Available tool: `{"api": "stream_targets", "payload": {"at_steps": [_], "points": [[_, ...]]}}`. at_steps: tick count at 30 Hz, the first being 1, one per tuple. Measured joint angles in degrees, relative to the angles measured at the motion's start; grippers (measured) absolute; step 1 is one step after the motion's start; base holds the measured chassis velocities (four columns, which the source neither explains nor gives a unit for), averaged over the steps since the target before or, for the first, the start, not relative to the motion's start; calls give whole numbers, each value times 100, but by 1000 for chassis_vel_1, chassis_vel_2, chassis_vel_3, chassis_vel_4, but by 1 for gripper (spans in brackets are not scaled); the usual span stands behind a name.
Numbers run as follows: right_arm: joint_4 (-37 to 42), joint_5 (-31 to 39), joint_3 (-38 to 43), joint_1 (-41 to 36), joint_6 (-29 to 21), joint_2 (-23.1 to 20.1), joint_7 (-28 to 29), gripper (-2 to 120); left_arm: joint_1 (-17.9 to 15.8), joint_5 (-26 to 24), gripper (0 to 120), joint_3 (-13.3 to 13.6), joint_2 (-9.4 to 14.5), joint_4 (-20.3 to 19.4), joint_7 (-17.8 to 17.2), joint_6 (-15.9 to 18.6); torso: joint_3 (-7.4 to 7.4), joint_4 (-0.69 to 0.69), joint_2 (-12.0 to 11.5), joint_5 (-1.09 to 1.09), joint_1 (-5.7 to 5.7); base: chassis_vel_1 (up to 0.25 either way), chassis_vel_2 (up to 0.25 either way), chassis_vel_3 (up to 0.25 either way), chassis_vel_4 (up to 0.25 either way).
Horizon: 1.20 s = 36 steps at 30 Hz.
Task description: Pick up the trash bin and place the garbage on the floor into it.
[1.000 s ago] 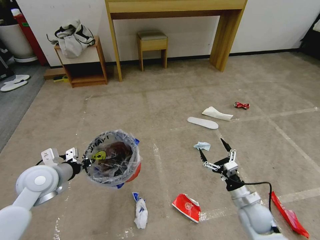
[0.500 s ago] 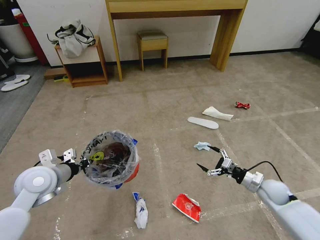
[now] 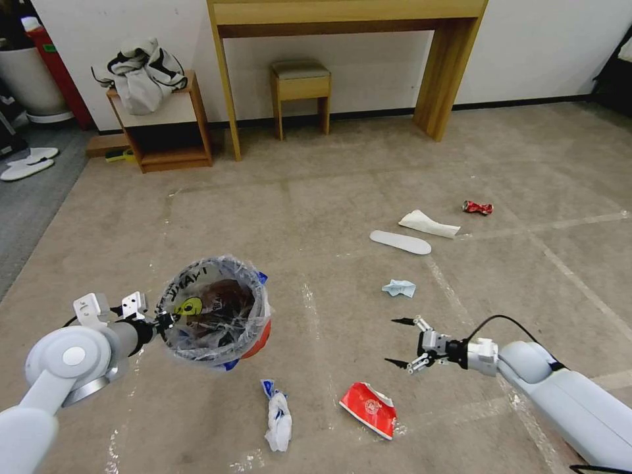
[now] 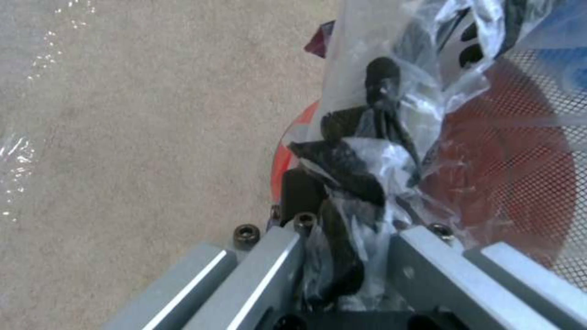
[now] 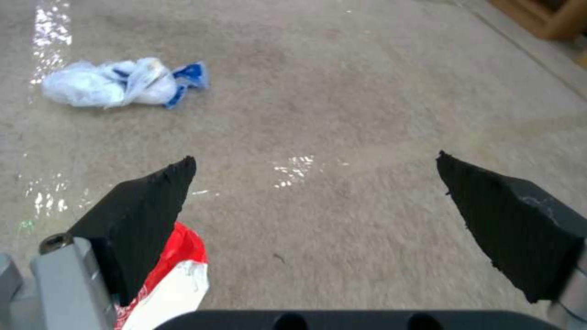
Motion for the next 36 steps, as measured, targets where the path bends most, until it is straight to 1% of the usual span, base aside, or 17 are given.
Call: {"api": "stream_targets", "payload": {"at_steps": [3, 5, 10, 11, 17, 25, 28, 36], "points": [[-85, -90, -196, 118, 10, 32, 36, 100, -2, -18, 0, -20, 19, 5, -2, -3, 0, 0, 0, 0, 0, 0, 0, 0, 0], [-245, -205, -341, 202, 51, 136, 71, 100, -3, -23, 0, -53, 50, 26, -1, -7, 0, -1, 0, 0, 0, 0, 0, 0, 0], [-409, -337, -471, 246, 91, 272, 125, 100, 11, -20, 0, -95, 63, 43, 0, -11, 0, -1, 0, 0, 0, 0, 0, 0, 0], [-488, -388, -550, 267, 112, 356, 159, 100, 21, -19, 0, -107, 63, 44, 1, -15, 0, -1, 0, 1, 0, 0, 0, 0, 0], [-611, -469, -836, 360, 125, 452, 252, 100, 16, 3, 0, -110, 15, 44, 1, -29, -1, 0, 0, 0, 0, 0, 0, 0, 0], [-723, -496, -978, 350, 180, 399, 220, 100, 49, 62, 0, -97, -43, 50, 11, -30, -1, 0, 0, 1, 0, 0, 0, 0, 0], [-709, -496, -983, 284, 191, 347, 205, 100, 48, 83, 0, -64, -73, 51, 15, -30, -1, -2, 0, 2, 0, 0, 0, 0, 0], [-755, -580, -974, 84, 219, 294, 207, 100, 42, 149, 0, 19, -141, 51, 20, -30, -1, -1, 0, 1, 0, 0, 0, 0, 0]]}}
